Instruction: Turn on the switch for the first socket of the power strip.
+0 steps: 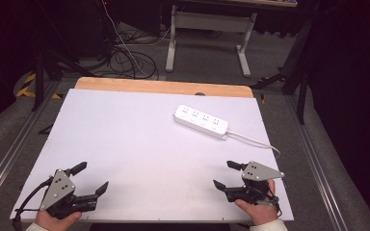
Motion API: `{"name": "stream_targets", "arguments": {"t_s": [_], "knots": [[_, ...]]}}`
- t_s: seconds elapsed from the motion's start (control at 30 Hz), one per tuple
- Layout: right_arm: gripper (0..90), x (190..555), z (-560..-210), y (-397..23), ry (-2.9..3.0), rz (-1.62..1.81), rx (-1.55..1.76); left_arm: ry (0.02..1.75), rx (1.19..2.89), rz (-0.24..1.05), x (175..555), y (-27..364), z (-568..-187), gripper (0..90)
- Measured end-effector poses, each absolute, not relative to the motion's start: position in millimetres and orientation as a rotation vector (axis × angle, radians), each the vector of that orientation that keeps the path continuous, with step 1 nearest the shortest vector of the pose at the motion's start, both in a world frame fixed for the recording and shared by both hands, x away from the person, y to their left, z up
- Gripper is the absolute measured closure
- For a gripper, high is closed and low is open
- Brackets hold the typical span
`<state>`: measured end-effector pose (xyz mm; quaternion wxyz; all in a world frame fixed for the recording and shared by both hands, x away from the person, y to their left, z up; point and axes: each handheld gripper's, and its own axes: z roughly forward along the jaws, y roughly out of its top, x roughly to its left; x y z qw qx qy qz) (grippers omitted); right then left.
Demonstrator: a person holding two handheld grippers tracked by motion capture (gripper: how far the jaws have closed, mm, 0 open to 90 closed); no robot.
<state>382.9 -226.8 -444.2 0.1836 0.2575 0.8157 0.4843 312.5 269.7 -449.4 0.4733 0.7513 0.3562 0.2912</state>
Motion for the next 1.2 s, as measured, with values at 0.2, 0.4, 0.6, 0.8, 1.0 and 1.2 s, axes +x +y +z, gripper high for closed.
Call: {"name": "stream_targets", "arguments": {"t_s": [0.2,0.4,0.6,0.8,1.0,1.2], "knots": [[21.7,382,-443,-227,2.294,1.365,0.716,0.891,1.8,0.685,312,272,-447,13.1],[22.6,382,-442,-226,2.293,1.352,0.704,0.875,1.813,0.727,311,271,-447,13.7],[23.8,382,-442,-225,2.292,1.343,0.702,0.881,1.796,0.717,309,271,-446,13.7],[25.7,383,-440,-223,2.299,1.346,0.716,0.889,1.798,0.717,310,272,-446,13.7],[32.2,385,-430,-220,2.327,1.323,0.677,0.888,1.805,0.74,310,271,-446,13.7],[37.6,394,-418,-216,2.368,1.29,0.695,0.892,1.8,0.745,309,272,-446,13.9]]}}
